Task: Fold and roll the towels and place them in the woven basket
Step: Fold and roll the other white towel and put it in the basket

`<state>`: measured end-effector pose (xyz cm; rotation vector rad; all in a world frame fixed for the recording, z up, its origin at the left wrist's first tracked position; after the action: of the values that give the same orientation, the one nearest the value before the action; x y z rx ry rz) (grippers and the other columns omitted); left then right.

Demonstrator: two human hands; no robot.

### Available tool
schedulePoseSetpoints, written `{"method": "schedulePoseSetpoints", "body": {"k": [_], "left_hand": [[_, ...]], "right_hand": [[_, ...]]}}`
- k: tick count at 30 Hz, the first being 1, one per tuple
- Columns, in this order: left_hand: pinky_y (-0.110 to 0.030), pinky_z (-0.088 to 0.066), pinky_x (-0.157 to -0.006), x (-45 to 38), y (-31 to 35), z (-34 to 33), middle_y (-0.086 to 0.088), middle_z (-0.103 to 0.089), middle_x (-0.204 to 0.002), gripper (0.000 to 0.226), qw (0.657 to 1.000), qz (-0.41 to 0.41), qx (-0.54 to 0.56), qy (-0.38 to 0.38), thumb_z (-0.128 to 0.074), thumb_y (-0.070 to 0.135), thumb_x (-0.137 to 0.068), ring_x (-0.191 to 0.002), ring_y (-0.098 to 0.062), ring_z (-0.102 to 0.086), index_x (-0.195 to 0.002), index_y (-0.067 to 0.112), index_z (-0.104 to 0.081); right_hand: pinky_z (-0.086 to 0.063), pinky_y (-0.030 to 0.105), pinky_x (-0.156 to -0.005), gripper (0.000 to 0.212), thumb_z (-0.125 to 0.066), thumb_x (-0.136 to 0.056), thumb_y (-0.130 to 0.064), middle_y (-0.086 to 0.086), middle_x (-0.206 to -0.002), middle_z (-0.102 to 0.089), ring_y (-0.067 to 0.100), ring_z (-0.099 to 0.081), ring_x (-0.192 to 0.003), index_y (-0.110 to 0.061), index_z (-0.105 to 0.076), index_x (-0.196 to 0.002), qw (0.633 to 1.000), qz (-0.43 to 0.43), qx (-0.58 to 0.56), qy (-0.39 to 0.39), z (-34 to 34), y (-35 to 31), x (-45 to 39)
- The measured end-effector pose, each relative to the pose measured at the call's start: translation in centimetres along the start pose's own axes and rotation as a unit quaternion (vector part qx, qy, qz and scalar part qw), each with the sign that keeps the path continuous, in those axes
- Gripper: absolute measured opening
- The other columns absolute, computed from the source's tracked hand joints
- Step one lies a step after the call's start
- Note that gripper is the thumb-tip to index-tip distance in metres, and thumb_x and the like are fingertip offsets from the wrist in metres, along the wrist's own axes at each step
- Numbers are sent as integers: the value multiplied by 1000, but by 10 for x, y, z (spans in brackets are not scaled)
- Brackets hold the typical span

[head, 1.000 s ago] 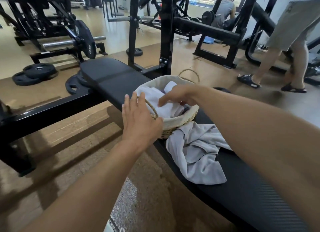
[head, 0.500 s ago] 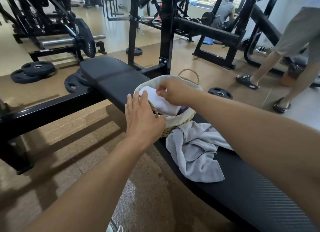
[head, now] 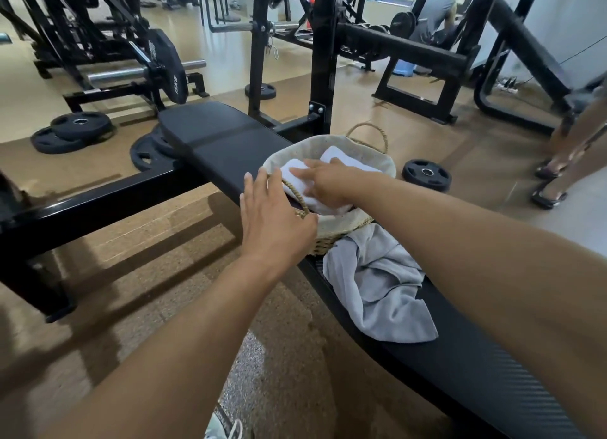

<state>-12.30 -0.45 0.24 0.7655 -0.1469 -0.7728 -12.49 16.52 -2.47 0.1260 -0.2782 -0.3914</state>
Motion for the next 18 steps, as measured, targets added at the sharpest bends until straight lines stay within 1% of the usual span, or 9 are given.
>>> {"method": "schedulePoseSetpoints", "body": {"k": [2, 3, 4, 6, 8, 10, 12, 15, 18], "left_hand": [[-43, -2, -126, 0, 0, 0, -4, -4, -169, 88, 1000, 1, 9, -2, -65, 33, -90, -155, -22, 9, -159, 15, -13], [-43, -2, -126, 0, -1, 0, -4, -5, -169, 87, 1000, -1, 12, -1, -65, 32, -90, -155, -22, 9, -159, 15, -15], [-43, -3, -126, 0, -1, 0, -4, -6, -169, 87, 1000, -3, 13, 0, -65, 32, -90, -155, -22, 8, -158, 15, -15], [-42, -2, -126, 1, -1, -1, -4, -5, -169, 88, 1000, -3, 11, -4, -65, 32, -90, -155, -22, 9, -159, 16, -13], [-42, -1, -126, 1, -2, -1, -3, -4, -169, 90, 1000, 0, 11, -8, -65, 32, -90, -155, -22, 10, -159, 17, -10], [-42, -1, -126, 1, -2, 0, -3, -3, -169, 90, 1000, 0, 12, -8, -65, 32, -90, -155, -22, 10, -159, 17, -9], [-42, -1, -126, 0, -1, 0, -3, -3, -169, 90, 1000, -1, 10, -8, -65, 33, -90, -155, -22, 10, -159, 16, -10], [-44, -3, -126, -2, -2, 0, -3, -6, -168, 83, 1000, -2, 15, -4, -66, 32, -89, -155, -22, 9, -157, 16, -20], [-45, -4, -126, -1, -3, -3, -4, -7, -168, 86, 1000, 0, 13, -7, -66, 33, -89, -155, -23, 9, -158, 16, -17]], "right_hand": [[-41, 48, -100, 86, -66, -91, -24, 12, -149, -42, 37, -36, -137, -34, -14, -159, 998, -58, 25, 13, 4, 5, -4], [-42, 46, -95, 84, -66, -91, -24, 12, -145, -44, 38, -36, -135, -35, -16, -158, 997, -78, 12, 23, 5, 4, -6], [-40, 49, -96, 83, -65, -93, -26, 13, -147, -42, 40, -34, -138, -36, -15, -158, 995, -97, -14, 27, 4, 3, -5], [-32, 55, -109, 91, -62, -93, -35, 14, -157, -34, 41, -28, -144, -37, -1, -160, 988, -130, -78, 4, -5, 1, -3], [-27, 57, -115, 100, -65, -88, -43, 14, -160, -32, 41, -31, -144, -39, 7, -159, 982, -146, -123, -5, -13, 2, 0], [-25, 56, -114, 96, -64, -88, -45, 16, -155, -37, 40, -35, -142, -41, 1, -159, 978, -149, -144, 22, -11, 3, 2], [-27, 55, -113, 87, -60, -91, -40, 18, -152, -40, 40, -37, -140, -39, -6, -160, 977, -142, -147, 58, 1, 1, 5], [-28, 53, -113, 75, -55, -94, -39, 19, -151, -42, 40, -37, -140, -38, -17, -159, 975, -137, -103, 142, 22, 4, 9], [-25, 54, -113, 83, -56, -93, -49, 21, -154, -36, 41, -33, -141, -38, -9, -160, 985, -132, -51, 99, 8, 4, 10]]}}
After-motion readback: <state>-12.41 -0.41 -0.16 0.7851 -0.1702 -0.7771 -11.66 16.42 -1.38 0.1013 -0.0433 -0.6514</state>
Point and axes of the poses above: each hand's wrist, its own x-axis away from the middle knuckle, its own z-axis out of the back of the hand, y = z × x, the point moved 7 cm from there along -x, towards the middle knuckle
